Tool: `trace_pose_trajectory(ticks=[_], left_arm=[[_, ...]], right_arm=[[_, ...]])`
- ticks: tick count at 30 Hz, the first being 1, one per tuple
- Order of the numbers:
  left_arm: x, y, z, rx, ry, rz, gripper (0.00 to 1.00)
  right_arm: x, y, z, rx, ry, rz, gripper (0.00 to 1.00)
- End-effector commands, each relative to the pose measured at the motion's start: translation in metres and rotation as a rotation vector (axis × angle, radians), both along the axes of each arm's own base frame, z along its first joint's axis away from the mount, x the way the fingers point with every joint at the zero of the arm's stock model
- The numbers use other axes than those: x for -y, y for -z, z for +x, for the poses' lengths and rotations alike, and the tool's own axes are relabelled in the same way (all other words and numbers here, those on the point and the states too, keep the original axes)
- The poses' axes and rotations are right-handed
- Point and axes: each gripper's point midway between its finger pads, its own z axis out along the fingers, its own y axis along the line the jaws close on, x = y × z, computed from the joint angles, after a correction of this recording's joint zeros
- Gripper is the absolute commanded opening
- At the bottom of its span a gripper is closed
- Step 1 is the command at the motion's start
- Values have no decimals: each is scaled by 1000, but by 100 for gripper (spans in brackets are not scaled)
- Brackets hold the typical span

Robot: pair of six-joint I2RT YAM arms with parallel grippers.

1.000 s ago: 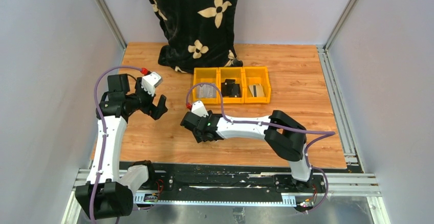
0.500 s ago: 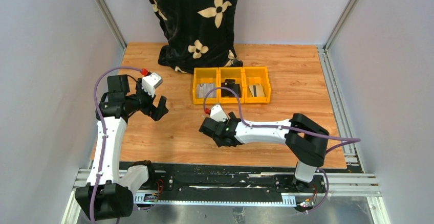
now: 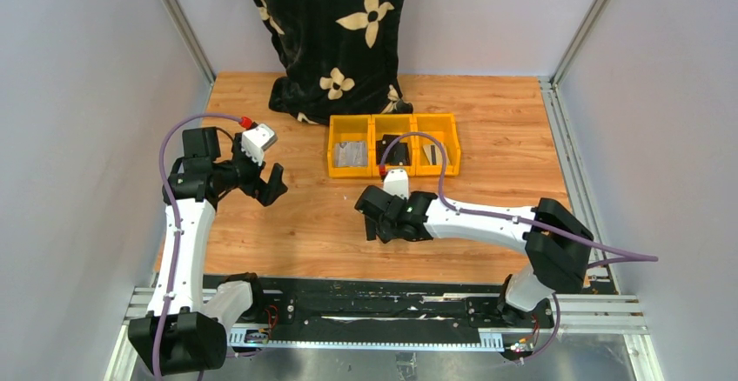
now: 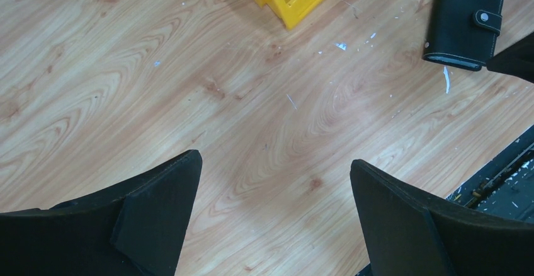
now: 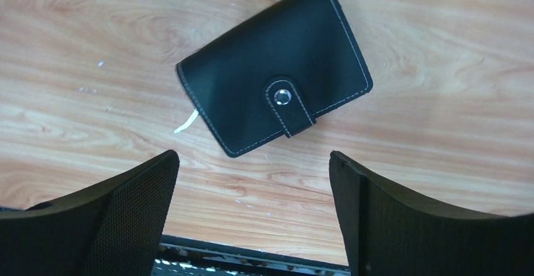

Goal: Take the credit cards out of the card holder
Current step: Move the card holder to the center of the board.

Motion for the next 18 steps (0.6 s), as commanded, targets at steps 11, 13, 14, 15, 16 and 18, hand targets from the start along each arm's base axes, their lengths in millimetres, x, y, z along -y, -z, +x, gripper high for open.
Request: trace_pose_trajectory(ticks=[11,13,14,15,16,18], left_arm=[[6,-13,-12,19,27,-18,100],[5,-14,-14,25,27,-10,100],[5,-14,-14,26,27,-9,100],[5,-14,-15,26,26,-7,100],[5,-14,-16,25,27,-7,100],[5,-14,-17,27,27,-4,100]], right_arm=[[-2,43,29,-90,407,186,94],[0,47,35,-82,460,183,94],[2,48,38,-69,478,182,94],[4,48,43,-53,493,185,93],[6,47,48,-33,505,181,93],[9,48,55,-21,528,176,93]])
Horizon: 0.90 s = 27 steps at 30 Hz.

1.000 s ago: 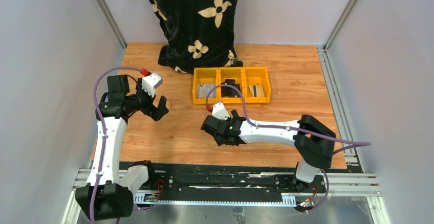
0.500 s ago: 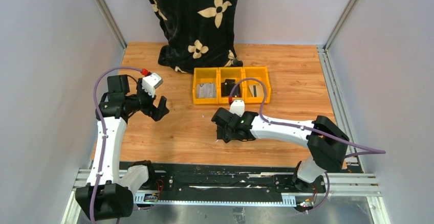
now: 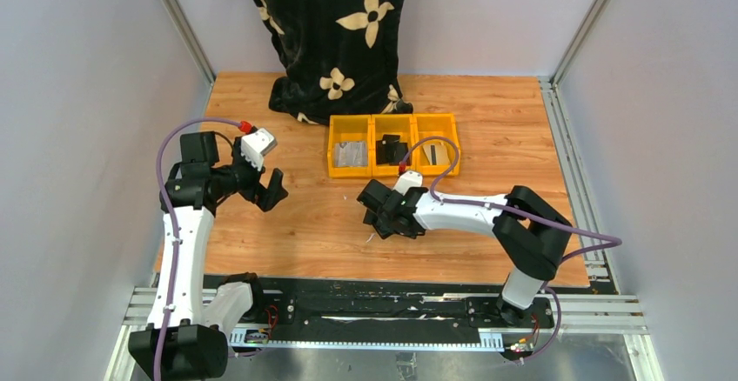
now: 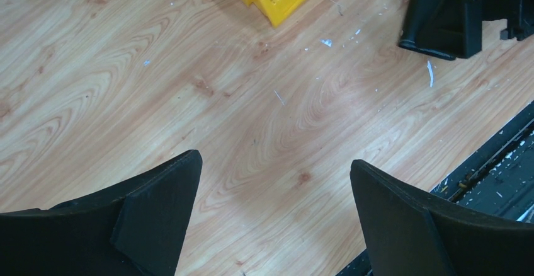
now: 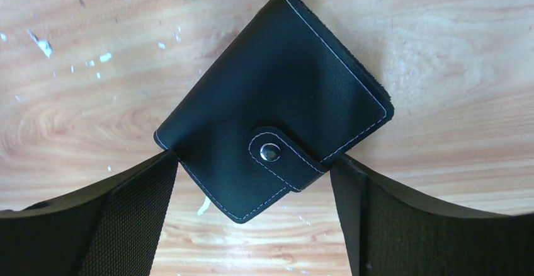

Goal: Take the credit cards out of the card holder
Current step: Move the card holder to the center of the board.

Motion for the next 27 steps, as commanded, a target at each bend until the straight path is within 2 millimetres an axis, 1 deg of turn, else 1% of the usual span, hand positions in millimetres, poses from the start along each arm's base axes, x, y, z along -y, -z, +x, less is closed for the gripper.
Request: trace_pose_trajectory(ticks=[1,5,7,10,13,15,18,21,23,25,27], left_arm=[[0,-10,-3,26,8,7,100],[0,-11,-4,21,5,2,100],[0,-12,-6,15,3,2,100],[-2,-15,-7,17,-6,12,100],[-2,-20,-8,32,-18,14,100],[-1,-23,-9,38,-17,5,100],[1,-23,-10,37,-16,-5,100],[2,-23,-11,32,-16,-14,100],[5,-22,-12,25,-8,-31,100],[8,-21,-14,20,6,-45,100],[8,-19,-14,12,8,-49,100]], right_arm=[[15,1,31,70,144,-33,93],[21,9,39,65,157,-69,93],[25,12,40,59,156,-89,94],[27,11,41,71,145,-68,94],[28,4,43,88,86,-86,91],[33,1,41,82,61,-112,90],[49,0,33,72,59,-166,87],[67,0,24,66,94,-197,81],[77,-4,19,56,130,-210,76],[80,-10,17,57,149,-208,75],[74,-19,16,68,148,-181,78]])
